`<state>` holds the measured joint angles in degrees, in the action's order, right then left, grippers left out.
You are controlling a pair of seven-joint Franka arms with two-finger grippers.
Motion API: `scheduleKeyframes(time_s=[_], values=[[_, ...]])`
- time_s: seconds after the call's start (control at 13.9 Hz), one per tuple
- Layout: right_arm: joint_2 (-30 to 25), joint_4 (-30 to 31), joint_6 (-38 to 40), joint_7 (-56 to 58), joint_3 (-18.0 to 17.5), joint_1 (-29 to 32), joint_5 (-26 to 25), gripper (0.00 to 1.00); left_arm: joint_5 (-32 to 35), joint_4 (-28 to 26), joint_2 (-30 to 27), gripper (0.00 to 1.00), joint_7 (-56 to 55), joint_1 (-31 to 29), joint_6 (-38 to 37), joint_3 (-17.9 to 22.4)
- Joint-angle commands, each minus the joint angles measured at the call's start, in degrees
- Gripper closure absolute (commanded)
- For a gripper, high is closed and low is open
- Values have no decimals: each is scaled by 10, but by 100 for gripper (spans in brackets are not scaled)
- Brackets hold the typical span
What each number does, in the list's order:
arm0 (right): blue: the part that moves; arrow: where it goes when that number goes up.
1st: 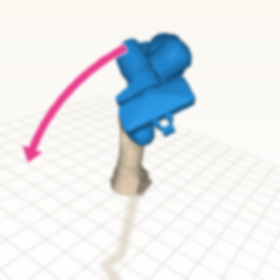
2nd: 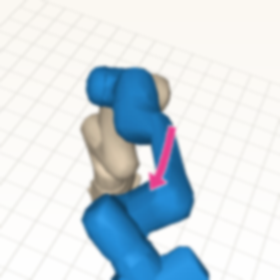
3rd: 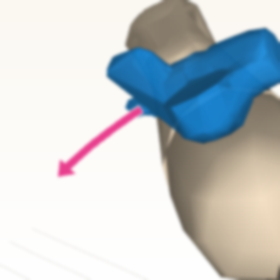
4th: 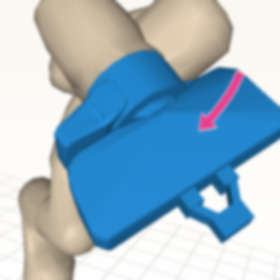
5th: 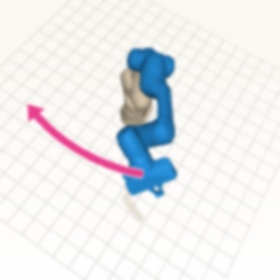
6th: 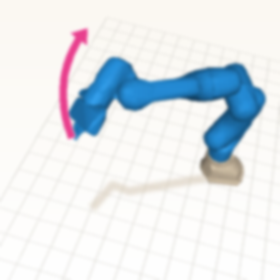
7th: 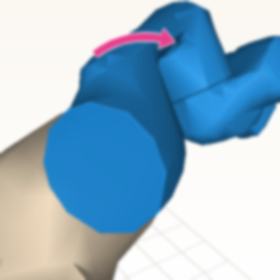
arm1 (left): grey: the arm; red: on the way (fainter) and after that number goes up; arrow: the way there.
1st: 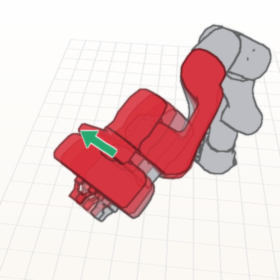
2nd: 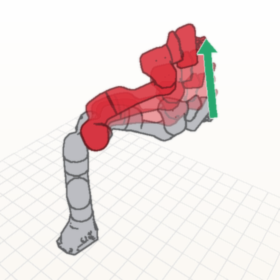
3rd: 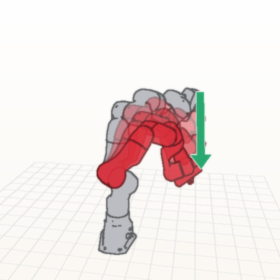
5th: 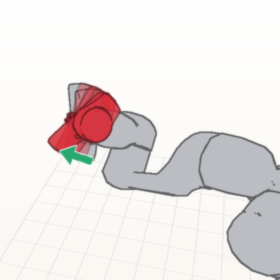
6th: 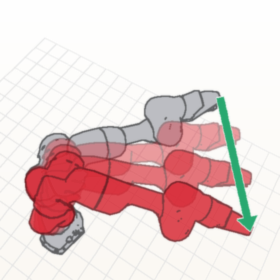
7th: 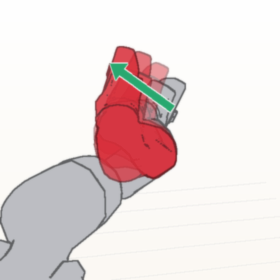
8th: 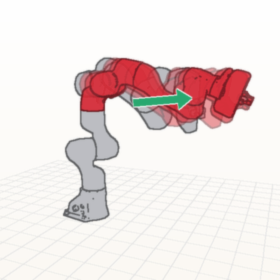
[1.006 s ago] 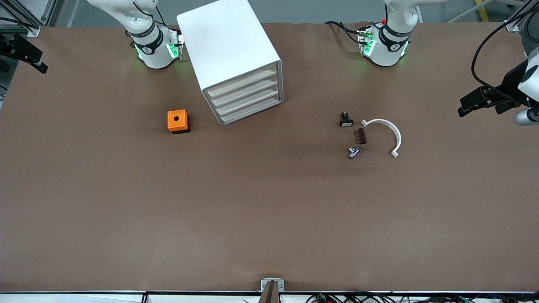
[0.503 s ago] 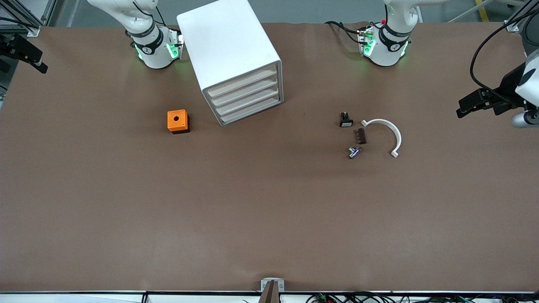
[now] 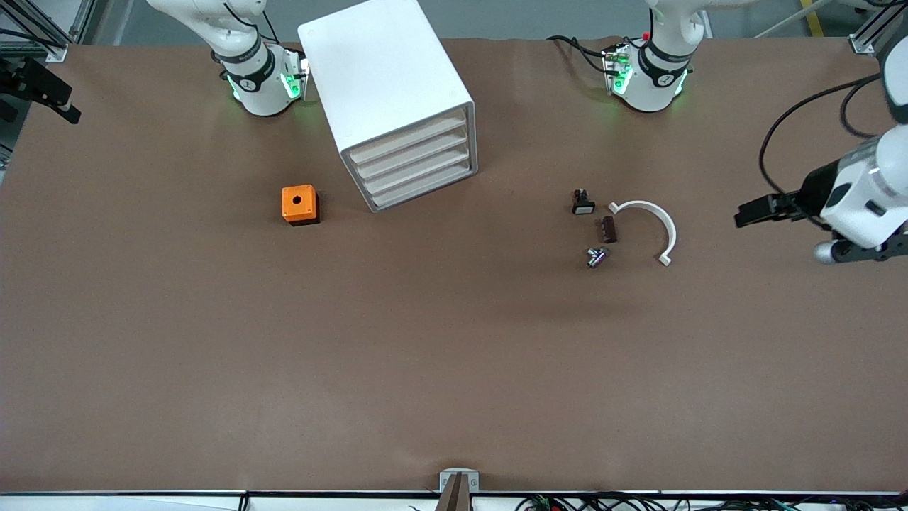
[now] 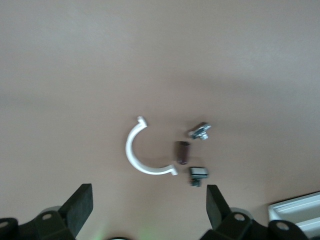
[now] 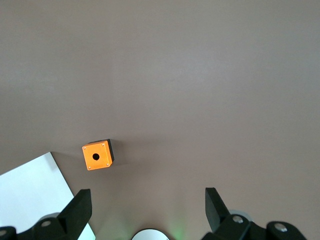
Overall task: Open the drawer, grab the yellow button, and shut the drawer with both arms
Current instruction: 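Move the left gripper toward the white cabinet's drawer front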
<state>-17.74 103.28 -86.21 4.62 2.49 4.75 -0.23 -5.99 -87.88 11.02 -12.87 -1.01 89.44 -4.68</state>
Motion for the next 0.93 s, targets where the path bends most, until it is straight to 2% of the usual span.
scheduleKeyframes(time_s=[0.0, 0.36, 0.5, 0.65, 0.86], values=[[-12, 8, 2, -9, 0, -3, 0, 0, -13, 41, 70, 0, -88, 47, 19, -2], [-12, 9, 2, -9, 0, -3, 0, 0, -51, 47, 116, 0, -239, 112, 49, -2], [-12, 9, 2, -9, 0, -3, 0, 0, -68, 47, 122, 0, -290, 135, 49, -2], [-12, 9, 2, -9, 0, -3, 0, 0, -114, 47, 124, 0, -349, 150, 49, -2], [-12, 9, 2, -9, 0, -3, 0, 0, -119, 47, 131, 0, -401, 191, 54, -2]])
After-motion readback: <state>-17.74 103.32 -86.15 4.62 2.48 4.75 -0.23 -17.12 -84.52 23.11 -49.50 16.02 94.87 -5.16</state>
